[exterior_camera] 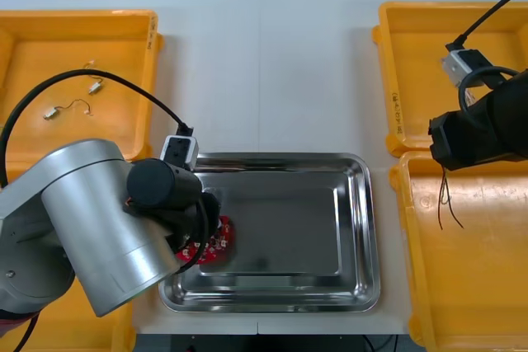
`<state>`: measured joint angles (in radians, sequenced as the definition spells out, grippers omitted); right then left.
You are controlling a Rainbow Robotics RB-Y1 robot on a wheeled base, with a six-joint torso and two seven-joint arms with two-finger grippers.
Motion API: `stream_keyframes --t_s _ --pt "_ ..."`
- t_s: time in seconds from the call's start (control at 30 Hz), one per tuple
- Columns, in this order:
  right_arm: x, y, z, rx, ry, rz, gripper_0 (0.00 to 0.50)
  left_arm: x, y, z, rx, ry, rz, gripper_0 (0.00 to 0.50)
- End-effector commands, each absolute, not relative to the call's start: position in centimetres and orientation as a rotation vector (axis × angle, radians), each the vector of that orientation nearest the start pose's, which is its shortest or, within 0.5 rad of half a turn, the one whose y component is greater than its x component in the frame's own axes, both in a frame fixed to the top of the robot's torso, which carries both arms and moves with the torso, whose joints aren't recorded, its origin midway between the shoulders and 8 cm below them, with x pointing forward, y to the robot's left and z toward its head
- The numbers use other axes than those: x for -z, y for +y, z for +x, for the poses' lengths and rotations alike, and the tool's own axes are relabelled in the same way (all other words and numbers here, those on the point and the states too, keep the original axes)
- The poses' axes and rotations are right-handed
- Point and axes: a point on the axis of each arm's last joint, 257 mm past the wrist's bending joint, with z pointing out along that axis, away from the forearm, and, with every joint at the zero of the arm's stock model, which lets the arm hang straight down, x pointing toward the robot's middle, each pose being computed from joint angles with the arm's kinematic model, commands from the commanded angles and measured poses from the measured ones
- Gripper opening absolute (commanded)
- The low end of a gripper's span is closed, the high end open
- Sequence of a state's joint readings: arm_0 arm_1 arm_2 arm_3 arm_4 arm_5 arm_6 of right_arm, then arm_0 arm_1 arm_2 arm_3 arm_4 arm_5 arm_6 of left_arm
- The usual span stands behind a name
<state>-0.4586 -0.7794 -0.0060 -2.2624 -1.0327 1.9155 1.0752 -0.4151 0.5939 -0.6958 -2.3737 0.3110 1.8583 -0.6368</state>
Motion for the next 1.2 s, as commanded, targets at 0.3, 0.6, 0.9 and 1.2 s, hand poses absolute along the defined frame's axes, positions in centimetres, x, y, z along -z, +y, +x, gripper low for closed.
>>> stream_keyframes --t_s 0.3,0.6,0.9,1.2 --pt "11.0 -20.1 38.2 -0.198 2.568 -0.544 0.0 24.7 10.1 36.4 0.055 2.559 0.066 0.0" --pt "11.3 -20.8 38.3 -0.145 2.566 -0.575 0.0 26.5 9.5 35.3 0.081 2.563 0.07 0.0" --pt "11.5 -21.0 38.4 -0.13 2.568 -0.579 0.0 27.8 9.7 34.3 0.077 2.58 0.067 0.0" --pt "11.5 -21.0 38.4 -0.128 2.566 -0.579 0.0 29.2 9.9 33.5 0.072 2.598 0.061 0.0"
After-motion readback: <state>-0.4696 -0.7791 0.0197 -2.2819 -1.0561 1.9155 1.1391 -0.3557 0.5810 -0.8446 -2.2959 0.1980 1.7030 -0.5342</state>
